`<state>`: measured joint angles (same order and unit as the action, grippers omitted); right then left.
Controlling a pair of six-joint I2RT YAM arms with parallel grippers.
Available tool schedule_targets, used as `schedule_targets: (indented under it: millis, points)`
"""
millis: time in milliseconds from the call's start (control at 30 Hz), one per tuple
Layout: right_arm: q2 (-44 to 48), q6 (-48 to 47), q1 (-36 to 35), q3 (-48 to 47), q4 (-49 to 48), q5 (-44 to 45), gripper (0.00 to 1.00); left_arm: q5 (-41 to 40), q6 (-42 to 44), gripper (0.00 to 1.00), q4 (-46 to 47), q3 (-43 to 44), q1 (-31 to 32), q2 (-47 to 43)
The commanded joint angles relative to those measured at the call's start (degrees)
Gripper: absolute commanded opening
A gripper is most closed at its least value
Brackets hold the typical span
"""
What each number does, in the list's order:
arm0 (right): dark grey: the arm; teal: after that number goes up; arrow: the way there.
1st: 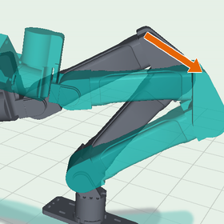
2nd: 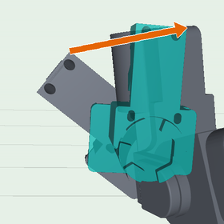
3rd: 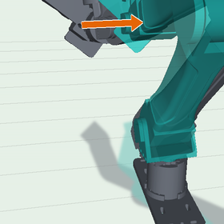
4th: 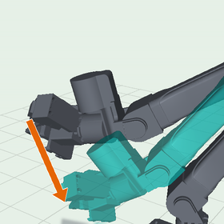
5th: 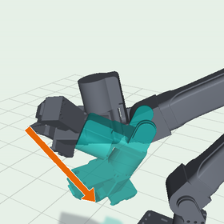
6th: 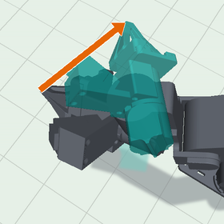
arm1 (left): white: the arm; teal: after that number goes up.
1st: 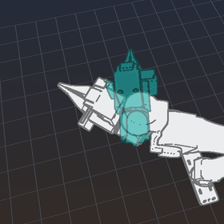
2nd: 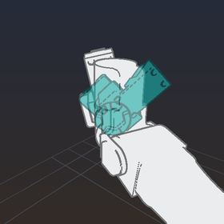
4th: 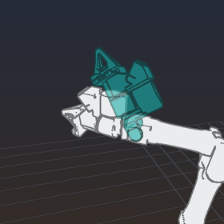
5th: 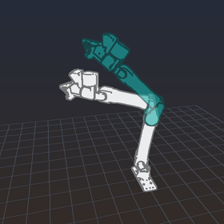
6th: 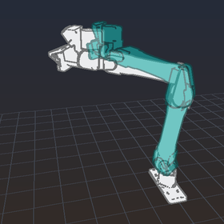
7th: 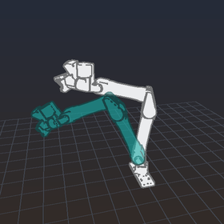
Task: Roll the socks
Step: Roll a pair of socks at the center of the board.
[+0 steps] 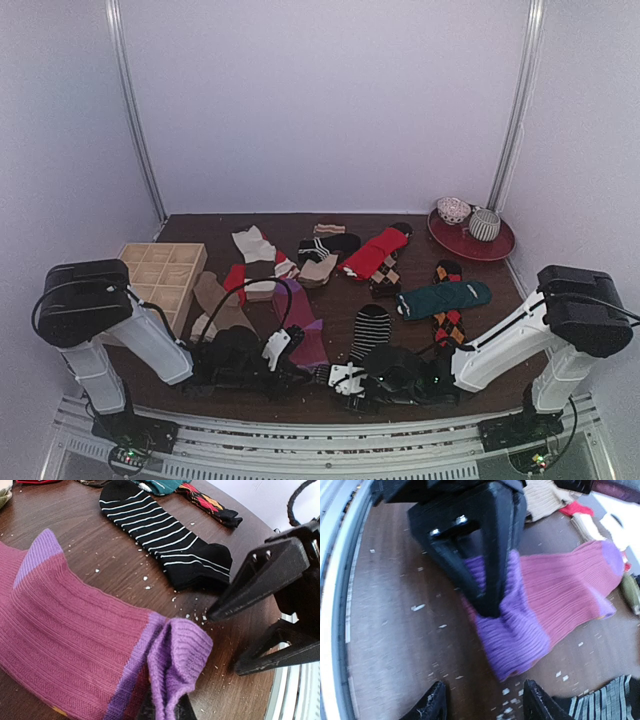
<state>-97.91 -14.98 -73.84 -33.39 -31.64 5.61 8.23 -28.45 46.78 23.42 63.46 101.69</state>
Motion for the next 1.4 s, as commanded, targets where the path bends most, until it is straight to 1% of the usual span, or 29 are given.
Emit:
schedule_targets:
  millis: [0, 133, 233, 367, 433, 533, 700, 800, 867, 933, 1067, 1100, 1200, 1267, 1300, 1333, 1367]
  points:
    - [-2.08, -9.4, -0.23, -1.76, -4.67, 7.09, 0.53, 1.81, -0.21, 0.0, -15.02, -2.46, 0.13, 3.6]
    - [-0.9, -11.56, -0.54, -1.18, -7.11, 6.3, 0.5, 1.99, -0.22, 0.0, -15.0, -2.63, 0.08, 3.67]
    - [-0.78, -12.84, -0.59, -1.46, -6.23, 2.86, 0.48, 2.1, -0.21, 0.0, -15.09, -2.74, 0.08, 3.69]
    - [-3.33, -12.66, -0.58, -3.84, -3.87, 0.39, 0.39, 2.31, -0.14, 0.0, -14.95, -2.94, 0.08, 3.95]
    - [-4.49, -12.91, -0.47, -4.71, -3.45, 0.62, 0.36, 2.47, -0.21, 0.0, -14.91, -2.99, 0.08, 4.04]
    - [-5.97, -13.44, -0.34, -5.93, -3.33, 0.81, 0.36, 2.9, -0.23, 0.0, -14.43, -3.16, 0.08, 4.04]
    - [-8.75, -13.14, 1.31, -8.78, -0.59, 2.02, 0.39, 3.04, -0.16, 0.0, -14.5, -3.16, 0.08, 4.05]
    - [-9.64, -12.1, 2.26, -8.91, 0.7, 2.26, 0.4, 3.32, -0.23, 0.0, -14.13, -3.52, 0.08, 3.91]
    - [-10.12, -11.5, 2.45, -8.88, 1.88, 2.24, 0.39, 3.39, -0.29, 0.0, -13.81, -3.75, 0.08, 3.91]
    - [-10.57, -10.18, 2.5, -8.89, 3.66, 2.35, 0.33, 3.39, -0.34, 0.0, -13.75, -3.8, 0.08, 3.87]
    - [-11.34, -4.94, 2.48, -8.64, 8.55, 1.92, 0.1, 3.03, -0.05, 0.0, -13.75, -3.97, 0.08, 3.08]
    - [-11.54, -3.65, 2.48, -8.57, 9.66, 1.43, 0.06, 2.98, 0.12, 0.0, -13.74, -4.07, 0.08, 2.63]
    - [-12.07, 0.46, 2.89, -8.82, 13.1, -0.84, 0.01, 2.0, 1.17, 0.0, -14.97, -3.72, 0.08, 0.27]
    - [-12.26, 3.53, 3.75, -9.4, 15.21, -3.25, 0.0, 0.0, 1.9, 0.26, -17.15, -3.27, 0.08, -2.05]
    - [-12.38, 5.21, 4.31, -9.82, 16.56, -5.45, 0.0, -0.85, 2.48, 0.35, -18.37, -3.29, 0.08, -3.66]
    - [-12.47, 6.9, 4.87, -10.46, 17.9, -6.67, 0.0, -1.92, 2.93, 0.46, -19.26, -3.36, 0.08, -5.56]
    - [-12.65, 8.22, 5.49, -11.17, 19.42, -9.36, 0.0, -3.46, 3.22, 0.55, -20.09, -3.59, 0.08, -7.73]
